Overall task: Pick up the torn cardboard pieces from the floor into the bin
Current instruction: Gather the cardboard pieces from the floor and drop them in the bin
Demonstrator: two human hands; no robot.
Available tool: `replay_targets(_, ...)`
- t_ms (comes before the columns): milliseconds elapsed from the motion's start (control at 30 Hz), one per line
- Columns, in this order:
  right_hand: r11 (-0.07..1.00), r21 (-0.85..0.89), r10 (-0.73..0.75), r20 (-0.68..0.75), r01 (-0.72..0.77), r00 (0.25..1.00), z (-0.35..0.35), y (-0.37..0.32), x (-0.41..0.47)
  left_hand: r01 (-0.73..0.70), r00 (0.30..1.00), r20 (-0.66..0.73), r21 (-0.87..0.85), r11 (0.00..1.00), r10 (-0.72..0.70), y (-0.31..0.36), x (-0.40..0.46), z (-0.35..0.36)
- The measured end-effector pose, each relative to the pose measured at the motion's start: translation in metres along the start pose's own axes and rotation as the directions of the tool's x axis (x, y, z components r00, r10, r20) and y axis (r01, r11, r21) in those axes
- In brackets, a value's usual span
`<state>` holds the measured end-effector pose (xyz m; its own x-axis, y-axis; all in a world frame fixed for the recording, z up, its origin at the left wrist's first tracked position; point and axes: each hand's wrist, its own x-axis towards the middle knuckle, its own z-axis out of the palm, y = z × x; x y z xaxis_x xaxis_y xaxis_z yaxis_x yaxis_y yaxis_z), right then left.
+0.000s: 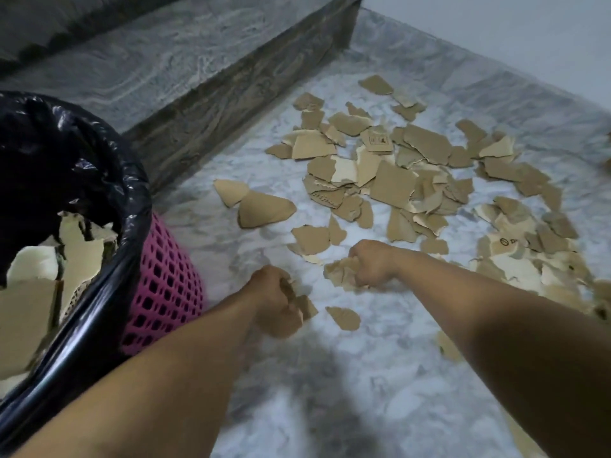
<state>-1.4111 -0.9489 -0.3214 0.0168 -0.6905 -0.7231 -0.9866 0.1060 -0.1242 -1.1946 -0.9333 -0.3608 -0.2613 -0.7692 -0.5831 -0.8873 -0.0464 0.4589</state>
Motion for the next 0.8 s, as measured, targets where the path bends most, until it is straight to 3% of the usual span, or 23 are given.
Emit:
replay_targets(133,0.987,-0.125,-0.12,-0.133,0.103,0.984,-0.02,-0.003,0.035,0.01,0.993,0.114,0.091,0.996,-0.02,0.004,0.033,-0.009)
replay_targets(267,0.965,-0.171,-0.221,-0.137,0.197,0.966,-0.035,-0.016,0.067,0.073,0.99,0.114,0.127,0.989,-0.088,0.006,0.056,-0.014)
replay_targets(433,0.925,-0.212,-0.353,-0.161,0.317,0.922,-0.024,-0.031,0.098,0.102,0.993,0.037,0.205,0.973,-0.112,0.01,0.045,0.003)
replay_targets(667,0.939,-0.177,-0.329,-0.2,0.297,0.923,-0.012,-0.041,0.095,0.163,0.954,-0.276,0.151,0.975,-0.117,0.019,0.016,0.051)
replay_targets(800,0.955,-0.077,-0.297,-0.232,0.286,0.926,0.0,-0.045,0.093,0.227,0.943,-0.267,0.08,0.971,-0.198,0.016,0.015,0.059)
